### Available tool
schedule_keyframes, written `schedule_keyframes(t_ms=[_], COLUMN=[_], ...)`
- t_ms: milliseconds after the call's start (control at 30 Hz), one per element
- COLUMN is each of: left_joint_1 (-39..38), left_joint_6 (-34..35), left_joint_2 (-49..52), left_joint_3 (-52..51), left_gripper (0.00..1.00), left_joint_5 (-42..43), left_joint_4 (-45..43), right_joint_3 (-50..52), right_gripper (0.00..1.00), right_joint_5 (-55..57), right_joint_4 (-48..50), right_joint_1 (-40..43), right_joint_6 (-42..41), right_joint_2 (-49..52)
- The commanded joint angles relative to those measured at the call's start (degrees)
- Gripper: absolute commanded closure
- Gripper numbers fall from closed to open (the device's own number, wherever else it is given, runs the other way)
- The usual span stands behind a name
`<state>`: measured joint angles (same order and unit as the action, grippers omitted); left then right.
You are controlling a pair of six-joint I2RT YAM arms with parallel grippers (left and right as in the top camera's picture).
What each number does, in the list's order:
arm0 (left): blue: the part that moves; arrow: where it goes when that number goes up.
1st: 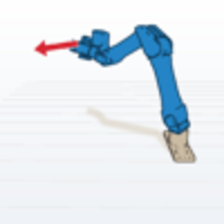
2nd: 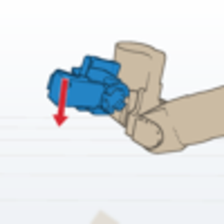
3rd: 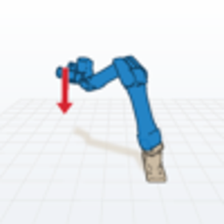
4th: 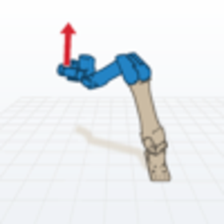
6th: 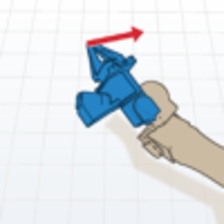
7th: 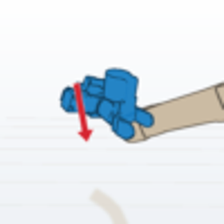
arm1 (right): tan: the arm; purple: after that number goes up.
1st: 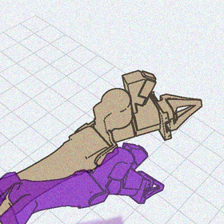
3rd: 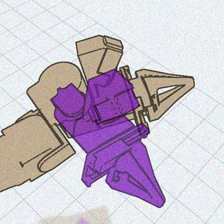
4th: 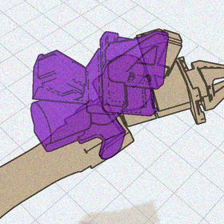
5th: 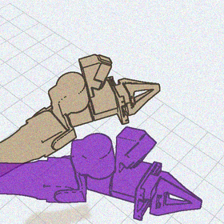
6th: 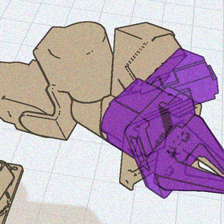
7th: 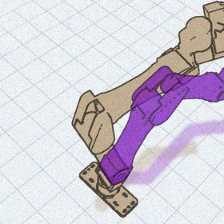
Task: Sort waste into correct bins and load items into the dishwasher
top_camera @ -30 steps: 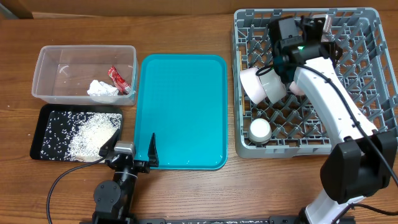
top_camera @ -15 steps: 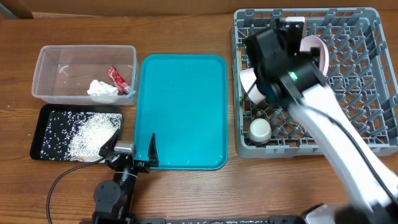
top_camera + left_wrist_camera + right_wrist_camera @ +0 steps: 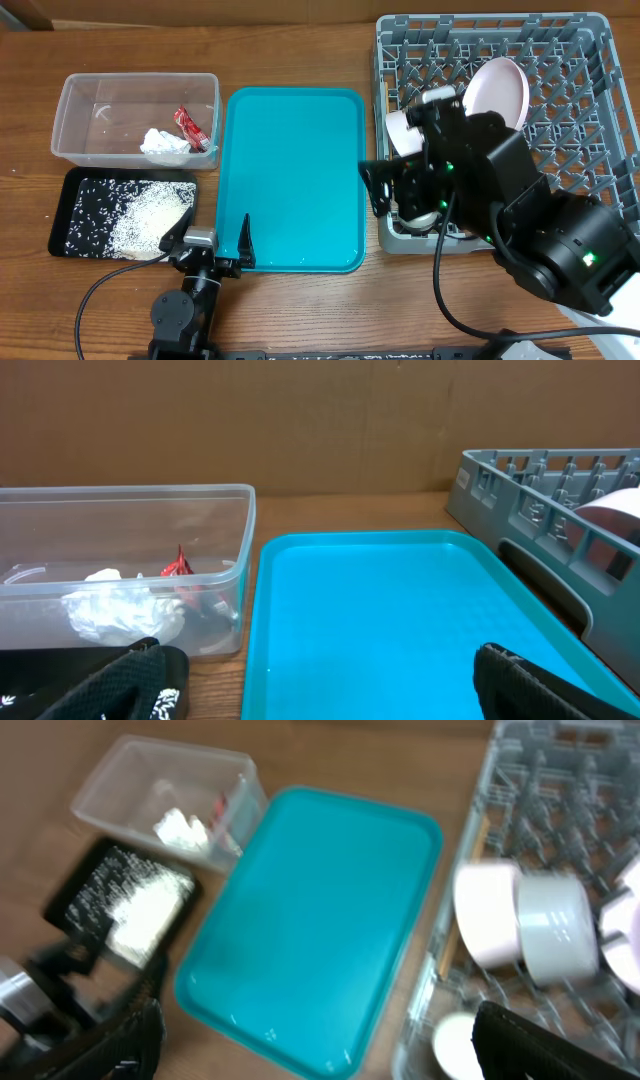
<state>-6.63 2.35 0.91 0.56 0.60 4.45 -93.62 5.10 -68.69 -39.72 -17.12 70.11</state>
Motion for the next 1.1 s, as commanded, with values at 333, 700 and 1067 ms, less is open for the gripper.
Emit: schedule_keyframes(t_ms=[333,700,1067], left_joint_1=[0.3,0.3,0.3], left_joint_6=[-1.1,-1.1,-1.1], left_joint_2=[-0.2,-0.2,-0.2], left_joint_3=[-0.3,-0.3,-0.3], left_gripper=[0.0,0.0,0.0], left_joint_5=[-0.8,-0.8,-0.8], left_joint_4=[0.0,0.0,0.0], right_joint_3=[3.8,39.5,72.7], right_gripper=[0.0,0.0,0.0], right_joint_5=[6.3,-5.1,-12.1], right_joint_4=[4.7,21.2,38.7], right_joint_1=[16.4,34.9,40.3], right_joint_6=[4.0,7.9,7.9], right_joint_2=[-25.8,-49.0,-66.8])
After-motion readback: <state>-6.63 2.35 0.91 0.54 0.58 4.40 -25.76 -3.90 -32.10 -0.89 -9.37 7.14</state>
